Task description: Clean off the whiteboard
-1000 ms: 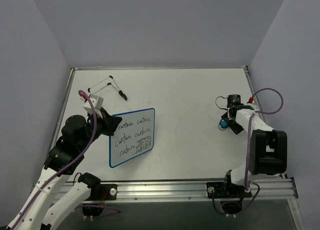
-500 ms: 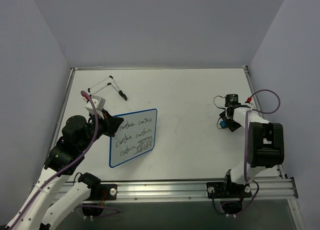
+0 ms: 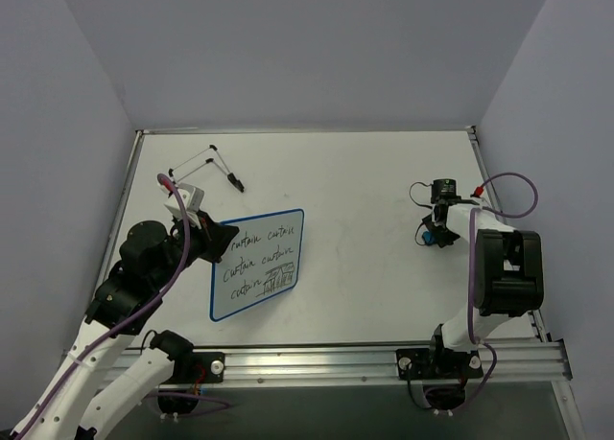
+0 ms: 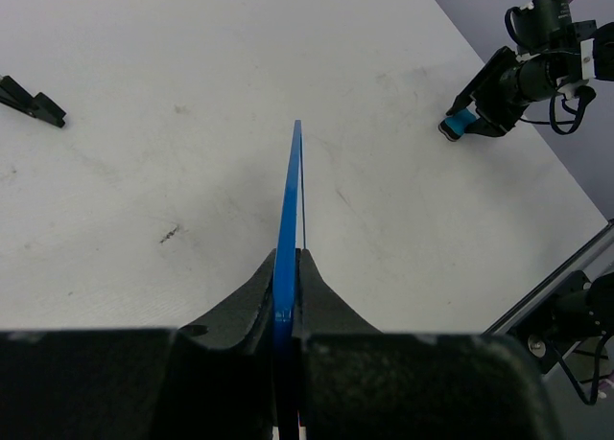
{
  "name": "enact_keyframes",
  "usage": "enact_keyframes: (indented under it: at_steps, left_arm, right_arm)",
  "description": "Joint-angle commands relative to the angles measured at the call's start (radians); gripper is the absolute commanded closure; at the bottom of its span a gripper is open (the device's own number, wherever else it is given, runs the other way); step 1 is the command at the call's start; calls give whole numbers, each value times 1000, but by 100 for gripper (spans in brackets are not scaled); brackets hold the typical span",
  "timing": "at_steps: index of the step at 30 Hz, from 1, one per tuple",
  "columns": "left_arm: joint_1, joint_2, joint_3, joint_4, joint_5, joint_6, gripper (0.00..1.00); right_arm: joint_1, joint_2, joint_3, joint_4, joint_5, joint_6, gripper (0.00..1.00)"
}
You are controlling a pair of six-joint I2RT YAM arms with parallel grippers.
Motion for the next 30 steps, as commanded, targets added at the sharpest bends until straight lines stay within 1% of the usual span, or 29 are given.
enact_keyframes:
  at_steps: [1, 5, 7, 9, 12, 13, 15, 16, 17, 18, 19, 20, 21, 22, 23, 24, 25, 26, 27, 28, 29, 30]
  left_arm:
    - [-9, 20, -27, -110, 15, 61, 98]
    - [-9, 23, -27, -110, 17, 61, 98]
    - [-9, 25, -27, -111, 15, 61, 98]
    - [-9, 26, -27, -111, 14, 61, 98]
    - [-7, 31, -26, -113, 8, 59, 98]
    - [-7, 32, -23, -114, -3, 58, 98]
    - [-7, 37, -20, -123, -21, 55, 98]
    - [-9, 35, -15, -126, -32, 53, 98]
    - [-9, 32, -14, -126, -38, 47, 98]
    - [-9, 32, -14, -126, -43, 44, 98]
    - [-9, 31, -11, -126, -47, 42, 98]
    - [-9, 32, -11, -123, -49, 39, 98]
    - [-9, 34, -14, -120, -51, 33, 98]
    - [-7, 38, -14, -117, -54, 26, 98]
    - [-7, 54, -8, -120, -46, 24, 98]
    - [-9, 58, -4, -120, -41, 24, 98]
    - [-7, 61, -6, -119, -44, 16, 98]
    - [-7, 66, -6, -114, -47, -6, 98]
    - [-9, 68, -9, -114, -63, -19, 98]
    - [-9, 68, -11, -117, -75, -36, 98]
    - [-11, 72, -11, -132, -93, -63, 98]
    - [-11, 75, -6, -142, -130, -74, 98]
  right_arm:
    - [-3, 17, 16, -6, 43, 17, 60]
    - [-2, 14, 12, -4, 44, 17, 70]
    - [-2, 8, 12, -1, 44, 12, 73]
    - [-2, -1, 12, -9, 50, 8, 83]
    - [18, -42, 9, -24, 76, -9, 85]
    - [27, -74, 10, -27, 82, -35, 86]
    - [73, -113, 15, -30, 84, -92, 94]
    - [99, -151, 16, -26, 81, -131, 97]
    - [168, -173, 22, -24, 81, -203, 98]
    - [208, -196, 21, -18, 76, -243, 100]
    - [254, -251, 12, -6, 69, -282, 100]
    - [353, -288, -14, 23, 59, -337, 100]
    - [410, -326, -36, 49, 44, -359, 100]
    - [467, -420, -62, 94, -18, -380, 100]
    - [524, -476, -118, 182, -43, -379, 100]
    - [637, -528, -144, 233, -52, -318, 100]
    - [691, -626, -168, 282, -31, -278, 100]
    - [746, -671, -187, 371, -5, -240, 100]
    - [864, -706, -226, 426, 21, -200, 100]
    - [924, -749, -240, 480, 57, -192, 100]
    - [983, -756, -246, 561, 147, -183, 100]
    - [1036, -747, -243, 601, 177, -189, 100]
